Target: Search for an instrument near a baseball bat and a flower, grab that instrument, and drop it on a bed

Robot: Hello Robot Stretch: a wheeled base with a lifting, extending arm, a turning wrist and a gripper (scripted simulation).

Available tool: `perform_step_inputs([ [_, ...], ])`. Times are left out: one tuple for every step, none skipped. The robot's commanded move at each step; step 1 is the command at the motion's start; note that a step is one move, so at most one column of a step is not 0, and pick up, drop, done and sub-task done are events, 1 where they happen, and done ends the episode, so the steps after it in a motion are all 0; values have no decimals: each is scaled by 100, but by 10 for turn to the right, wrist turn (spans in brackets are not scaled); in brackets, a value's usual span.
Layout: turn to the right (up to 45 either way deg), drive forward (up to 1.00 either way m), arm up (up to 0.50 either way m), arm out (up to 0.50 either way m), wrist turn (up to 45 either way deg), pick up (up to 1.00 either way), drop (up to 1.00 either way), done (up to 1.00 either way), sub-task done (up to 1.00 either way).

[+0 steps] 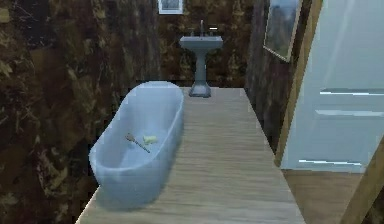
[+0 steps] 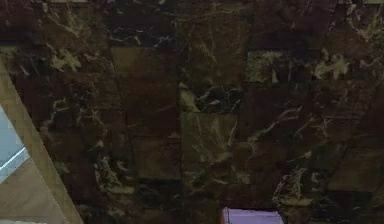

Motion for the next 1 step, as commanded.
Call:
perform_step_inputs([
  [270,0,0,0,0,0,0,0,0],
])
